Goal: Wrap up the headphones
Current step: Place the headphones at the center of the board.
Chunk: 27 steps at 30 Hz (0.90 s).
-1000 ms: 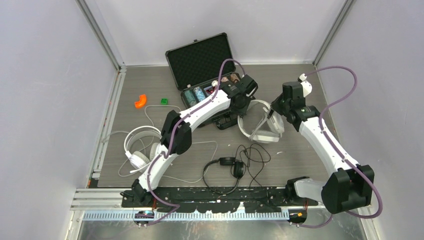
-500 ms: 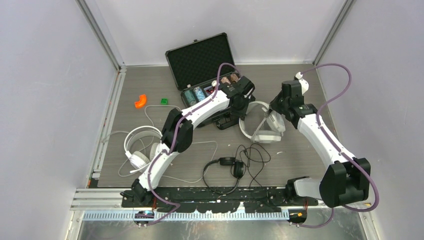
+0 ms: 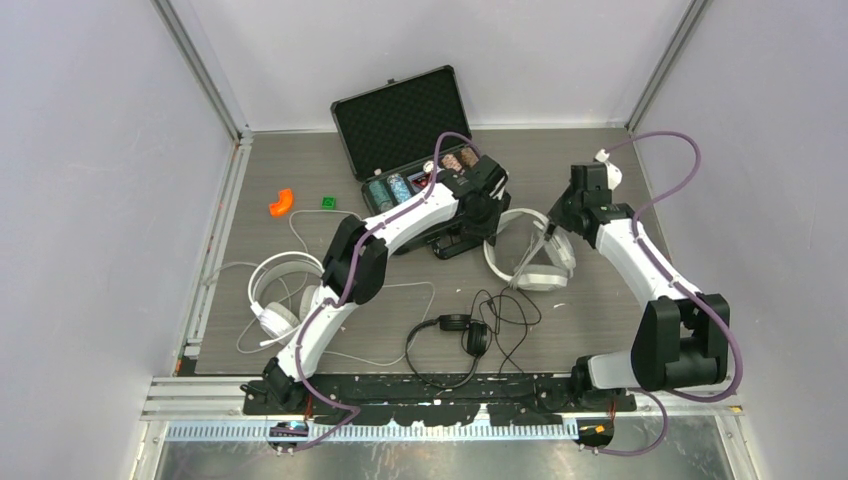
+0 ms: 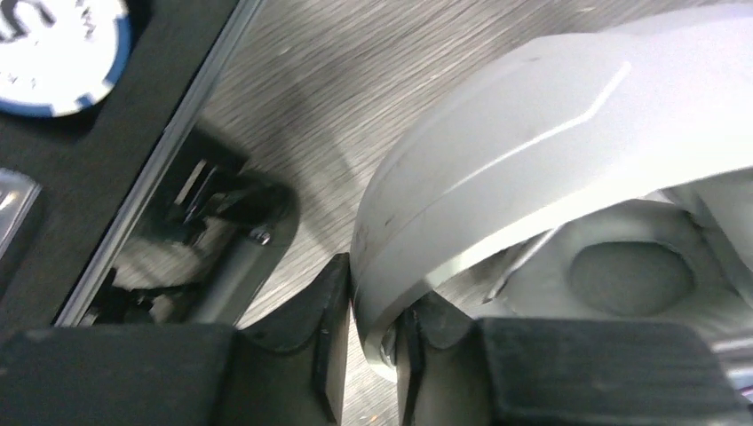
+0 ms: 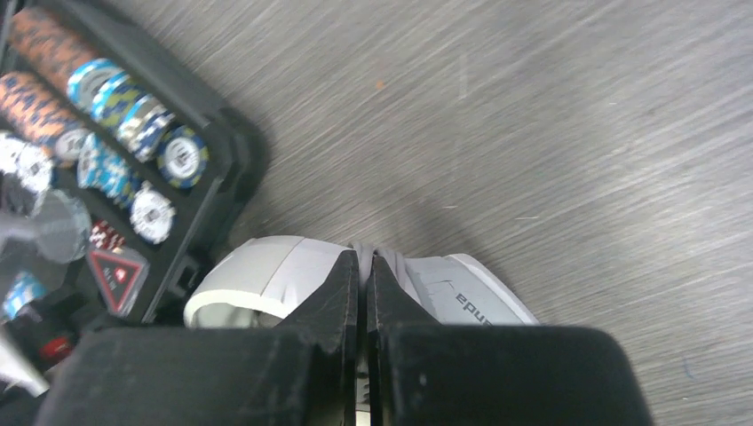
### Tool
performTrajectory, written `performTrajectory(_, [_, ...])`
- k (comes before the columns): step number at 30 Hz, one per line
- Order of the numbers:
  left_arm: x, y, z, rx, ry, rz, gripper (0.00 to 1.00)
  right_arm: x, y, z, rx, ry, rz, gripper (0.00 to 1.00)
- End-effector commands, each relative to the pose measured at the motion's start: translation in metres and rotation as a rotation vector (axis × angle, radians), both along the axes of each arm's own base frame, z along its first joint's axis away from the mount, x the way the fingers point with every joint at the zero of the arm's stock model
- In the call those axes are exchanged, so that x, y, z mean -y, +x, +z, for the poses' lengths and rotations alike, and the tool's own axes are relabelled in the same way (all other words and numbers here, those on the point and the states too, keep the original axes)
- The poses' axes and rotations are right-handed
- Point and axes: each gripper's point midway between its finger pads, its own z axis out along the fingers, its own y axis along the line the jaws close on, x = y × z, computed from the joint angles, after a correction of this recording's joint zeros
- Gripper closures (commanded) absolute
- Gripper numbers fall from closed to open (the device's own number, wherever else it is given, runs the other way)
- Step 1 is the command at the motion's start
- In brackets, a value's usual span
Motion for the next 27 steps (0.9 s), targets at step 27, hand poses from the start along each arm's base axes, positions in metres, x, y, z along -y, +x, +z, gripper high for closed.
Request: performTrajectory(27, [0.089, 0.008, 0.092, 0.180, -0.521, -0.151, 0.56, 0.057, 0.004, -0.016, -0.072, 0.188, -0.154, 0.96])
